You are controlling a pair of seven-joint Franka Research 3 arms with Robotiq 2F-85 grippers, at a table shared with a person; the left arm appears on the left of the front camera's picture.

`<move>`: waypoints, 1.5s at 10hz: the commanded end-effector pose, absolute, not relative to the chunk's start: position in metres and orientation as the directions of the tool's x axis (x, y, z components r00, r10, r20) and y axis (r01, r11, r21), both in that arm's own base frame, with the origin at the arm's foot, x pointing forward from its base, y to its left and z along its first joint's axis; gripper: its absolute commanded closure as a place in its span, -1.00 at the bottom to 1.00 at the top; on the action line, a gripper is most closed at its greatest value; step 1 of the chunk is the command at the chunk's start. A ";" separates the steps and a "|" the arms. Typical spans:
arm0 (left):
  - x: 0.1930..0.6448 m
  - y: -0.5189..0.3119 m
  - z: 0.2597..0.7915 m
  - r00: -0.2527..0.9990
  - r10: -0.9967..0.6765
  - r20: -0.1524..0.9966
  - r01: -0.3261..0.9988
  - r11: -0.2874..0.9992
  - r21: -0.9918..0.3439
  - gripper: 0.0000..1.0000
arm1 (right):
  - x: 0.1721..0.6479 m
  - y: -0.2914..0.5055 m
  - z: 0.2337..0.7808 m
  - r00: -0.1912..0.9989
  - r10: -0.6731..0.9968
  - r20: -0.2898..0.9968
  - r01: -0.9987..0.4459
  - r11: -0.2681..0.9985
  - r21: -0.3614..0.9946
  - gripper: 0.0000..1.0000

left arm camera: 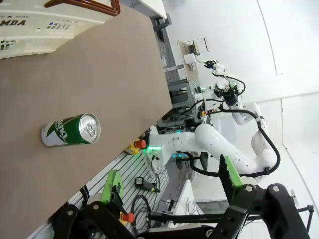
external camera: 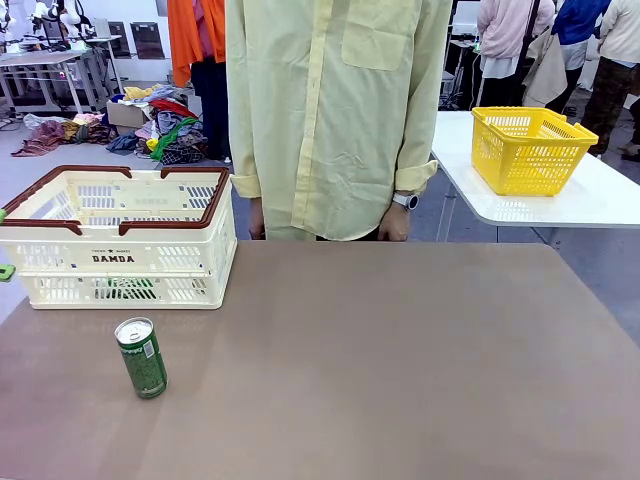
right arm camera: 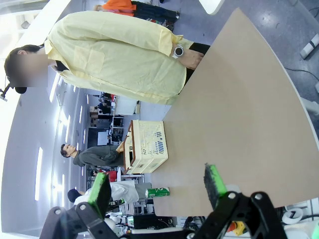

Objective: Place the drinks into the Shopping basket.
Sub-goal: Pick up one drink and place it into the Shopping basket.

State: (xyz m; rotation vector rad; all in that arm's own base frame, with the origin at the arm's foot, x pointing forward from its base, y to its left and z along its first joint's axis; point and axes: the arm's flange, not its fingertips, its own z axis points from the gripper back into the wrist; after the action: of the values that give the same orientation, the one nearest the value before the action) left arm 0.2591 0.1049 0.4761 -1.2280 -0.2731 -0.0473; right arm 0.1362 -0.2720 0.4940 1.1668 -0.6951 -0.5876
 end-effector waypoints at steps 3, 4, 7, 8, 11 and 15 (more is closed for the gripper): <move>0.249 0.017 0.521 0.973 -0.094 0.211 0.223 0.619 -0.753 -1.00 | 0.135 -0.273 0.496 0.646 -0.733 0.210 0.025 0.295 0.955 -1.00; 0.261 -0.007 0.527 0.983 -0.158 0.095 0.182 0.733 -0.655 -1.00 | 0.135 -0.273 0.496 0.646 -0.733 0.210 0.025 0.295 0.955 -1.00; 0.281 -0.088 0.515 0.996 -0.085 0.005 0.082 0.943 -0.321 -1.00 | 0.135 -0.273 0.496 0.646 -0.733 0.210 0.025 0.295 0.955 -1.00; 0.278 -0.109 0.509 0.991 -0.137 0.009 0.134 0.950 -0.282 -1.00 | 0.135 -0.273 0.496 0.646 -0.733 0.210 0.025 0.295 0.955 -1.00; 0.272 -0.126 0.514 0.987 -0.116 0.111 0.136 0.970 -0.200 -1.00 | 0.135 -0.273 0.496 0.646 -0.733 0.210 0.025 0.295 0.955 -1.00; 0.271 -0.136 0.502 0.984 -0.171 0.049 0.176 0.976 -0.131 -1.00 | 0.135 -0.273 0.496 0.646 -0.733 0.210 0.025 0.295 0.955 -1.00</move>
State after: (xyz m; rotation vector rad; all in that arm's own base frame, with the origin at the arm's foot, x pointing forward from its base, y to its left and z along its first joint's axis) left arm 0.2707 -0.1381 0.5042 -0.1852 -0.0324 -0.2017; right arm 0.1363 -0.2718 0.4941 1.1664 -0.6947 -0.5871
